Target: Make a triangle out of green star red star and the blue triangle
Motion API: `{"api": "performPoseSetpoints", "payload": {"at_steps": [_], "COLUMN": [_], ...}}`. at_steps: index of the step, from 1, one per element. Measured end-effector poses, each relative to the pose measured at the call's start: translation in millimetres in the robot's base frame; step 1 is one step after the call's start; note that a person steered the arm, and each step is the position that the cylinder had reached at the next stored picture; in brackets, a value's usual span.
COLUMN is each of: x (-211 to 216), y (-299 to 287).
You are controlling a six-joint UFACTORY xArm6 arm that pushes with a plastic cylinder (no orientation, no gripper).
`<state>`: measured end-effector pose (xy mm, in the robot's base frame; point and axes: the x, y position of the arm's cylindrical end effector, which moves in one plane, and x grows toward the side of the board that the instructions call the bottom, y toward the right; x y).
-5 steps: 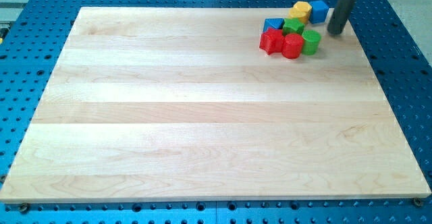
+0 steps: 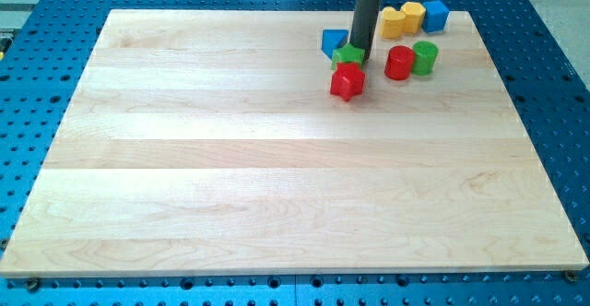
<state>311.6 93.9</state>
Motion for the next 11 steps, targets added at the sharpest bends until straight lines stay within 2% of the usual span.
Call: {"api": "performPoseSetpoints", "payload": {"at_steps": [1,2,3,4,6,7,9,10,11], "x": [29.5,30.5,39.9,50.9,39.0,63.4,84.3,81.2,57.4], "y": [12.8,4.4,-83.3,-144.4,1.2,-4.1,-109.3,-133.0,-114.7]}}
